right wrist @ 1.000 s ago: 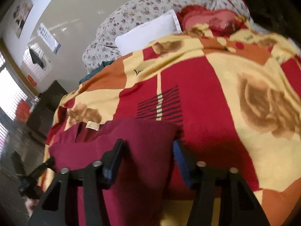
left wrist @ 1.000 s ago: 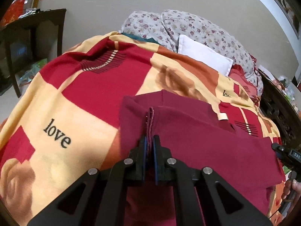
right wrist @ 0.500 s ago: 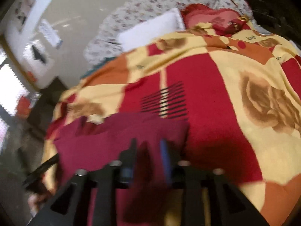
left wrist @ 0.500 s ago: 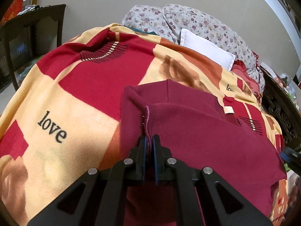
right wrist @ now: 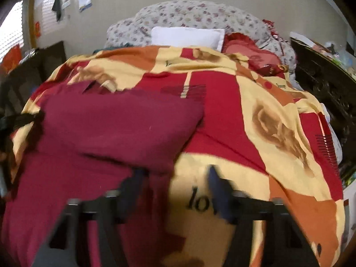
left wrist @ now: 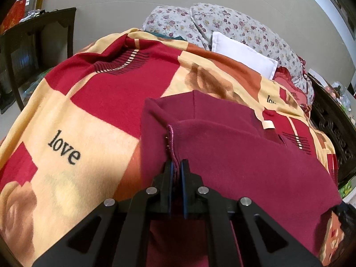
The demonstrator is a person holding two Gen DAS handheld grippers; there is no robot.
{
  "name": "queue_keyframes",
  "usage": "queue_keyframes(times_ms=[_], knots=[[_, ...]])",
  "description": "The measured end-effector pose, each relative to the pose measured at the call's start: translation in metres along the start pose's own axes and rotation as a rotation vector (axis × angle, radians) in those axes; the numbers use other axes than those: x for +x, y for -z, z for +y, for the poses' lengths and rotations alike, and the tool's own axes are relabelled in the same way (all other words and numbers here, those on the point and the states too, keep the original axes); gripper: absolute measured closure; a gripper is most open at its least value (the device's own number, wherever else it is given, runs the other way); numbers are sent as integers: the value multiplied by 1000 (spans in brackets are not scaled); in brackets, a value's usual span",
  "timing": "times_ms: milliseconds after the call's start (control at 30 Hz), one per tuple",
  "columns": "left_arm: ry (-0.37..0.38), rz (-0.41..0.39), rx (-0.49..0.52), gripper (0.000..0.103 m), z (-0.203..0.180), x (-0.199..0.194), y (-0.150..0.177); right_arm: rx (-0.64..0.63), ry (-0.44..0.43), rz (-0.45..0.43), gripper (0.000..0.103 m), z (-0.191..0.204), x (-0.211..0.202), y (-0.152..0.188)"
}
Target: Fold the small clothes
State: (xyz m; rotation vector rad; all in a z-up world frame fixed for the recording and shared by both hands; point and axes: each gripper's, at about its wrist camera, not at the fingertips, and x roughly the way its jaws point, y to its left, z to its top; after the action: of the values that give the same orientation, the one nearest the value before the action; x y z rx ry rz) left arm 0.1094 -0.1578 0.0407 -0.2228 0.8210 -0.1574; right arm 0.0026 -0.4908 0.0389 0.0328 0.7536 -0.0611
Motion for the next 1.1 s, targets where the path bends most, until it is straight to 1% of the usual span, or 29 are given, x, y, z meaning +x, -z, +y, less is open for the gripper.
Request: queue_keyframes(times_ms=[67,100,133,167,200,233,267,333,400,467,533,567,600,633,667,700,733,767,800,833,867,900,967,1000,1067,1100], knots=[[3,5,1,97,0,-1,1,11,-18,-11,63,-2,6,-4],[5,7,3,97,-1,-1,1,23,-34,-13,76,-3,8,-4],[5,10,9,97,-1,-2,3,48,-66,-24,86,-5,6,-4],[9,15,16,97,-1,-3,4,65,-61,-32,87,-8,3,-3],[13,20,22,96,-1,-4,7,61,-41,-29,90,-7,1,-2],[13,21,30,96,-1,-4,10,61,-39,-16,93,-7,-1,0],[7,24,45,96,-2,-3,14,71,-49,5,93,-11,0,6],[-10,19,70,96,-4,-1,21,64,-30,44,95,-13,8,16],[-10,17,76,96,-4,-3,22,68,-41,62,94,-15,13,21],[-2,29,73,95,-3,-9,19,90,-74,67,93,-20,8,20],[9,27,70,94,-2,-17,17,112,-71,55,90,-24,-6,18],[9,26,68,89,-1,-22,16,114,-66,47,89,-23,-12,17],[15,23,67,81,-1,-26,15,114,-73,30,88,-23,-22,15],[24,11,68,76,-2,-32,13,113,-87,7,85,-20,-32,11],[25,-4,69,66,-4,-37,11,113,-100,-24,80,-17,-42,6],[22,-18,73,60,-6,-42,10,112,-105,-40,66,-13,-47,2],[20,-26,76,59,-8,-45,8,108,-113,-54,46,-7,-49,-6],[17,-35,80,56,-10,-47,7,99,-125,-58,40,0,-49,-12],[14,-53,78,51,-12,-52,5,73,-137,-59,38,10,-45,-20],[18,-68,69,48,-13,-55,4,38,-130,-53,38,20,-40,-27],[25,-76,62,41,-14,-55,3,-2,-101,-45,38,31,-33,-32],[29,-77,61,38,-15,-54,2,-34,-60,-37,38,40,-25,-37],[13,-69,68,38,-20,-45,-1,-69,-16,-9,38,49,-8,-40],[0,-63,72,38,-21,-38,-3,-82,21,7,40,51,0,-39],[-29,-40,64,38,-19,-20,-6,-87,88,14,43,45,5,-32],[-43,-26,54,38,-17,-11,-6,-76,111,24,51,39,7,-25]])
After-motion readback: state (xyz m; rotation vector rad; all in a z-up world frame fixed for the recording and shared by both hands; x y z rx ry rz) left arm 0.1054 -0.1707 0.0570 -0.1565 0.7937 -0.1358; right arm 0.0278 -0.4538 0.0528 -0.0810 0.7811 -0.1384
